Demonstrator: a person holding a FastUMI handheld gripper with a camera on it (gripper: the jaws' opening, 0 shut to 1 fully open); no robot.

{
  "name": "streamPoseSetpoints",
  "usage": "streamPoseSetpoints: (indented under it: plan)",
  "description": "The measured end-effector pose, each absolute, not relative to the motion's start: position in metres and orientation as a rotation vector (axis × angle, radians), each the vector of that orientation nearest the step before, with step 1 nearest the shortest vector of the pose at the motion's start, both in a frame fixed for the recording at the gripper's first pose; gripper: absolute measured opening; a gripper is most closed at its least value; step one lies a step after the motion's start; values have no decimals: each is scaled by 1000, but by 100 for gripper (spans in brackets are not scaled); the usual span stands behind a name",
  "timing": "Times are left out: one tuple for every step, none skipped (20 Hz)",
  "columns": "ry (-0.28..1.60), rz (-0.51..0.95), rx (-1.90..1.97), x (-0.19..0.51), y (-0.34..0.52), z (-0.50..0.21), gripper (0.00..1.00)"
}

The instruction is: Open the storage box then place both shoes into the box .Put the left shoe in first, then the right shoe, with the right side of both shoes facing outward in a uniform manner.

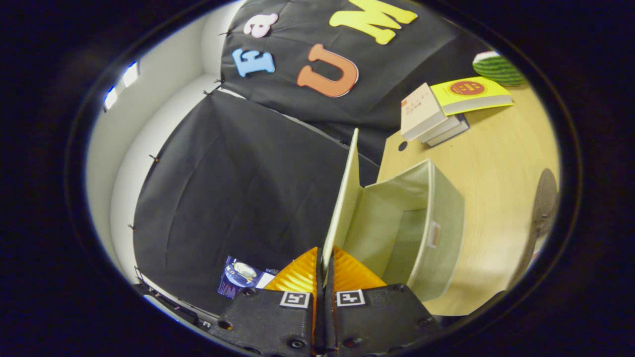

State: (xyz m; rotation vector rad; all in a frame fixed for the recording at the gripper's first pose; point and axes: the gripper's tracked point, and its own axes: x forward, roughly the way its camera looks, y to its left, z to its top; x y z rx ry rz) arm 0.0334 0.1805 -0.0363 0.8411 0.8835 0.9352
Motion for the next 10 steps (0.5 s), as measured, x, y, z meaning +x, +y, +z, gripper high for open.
streamPoseSetpoints:
  plan:
    - [886, 940, 809, 31, 192, -29, 6]
    - [886, 944, 780, 32, 205, -22, 6]
    - [894, 954, 752, 30, 220, -17, 6]
    - [902, 958, 741, 29, 234, -12, 6]
    - [908, 962, 731, 27, 249, -6, 6]
    - [908, 970, 719, 26, 264, -2, 6]
    - [903, 972, 701, 25, 279, 3, 6]
    - [897, 980, 665, 24, 293, 4, 7]
    - [879, 989, 627, 20, 303, 8, 8]
    - [864, 998, 593, 18, 315, 10, 14]
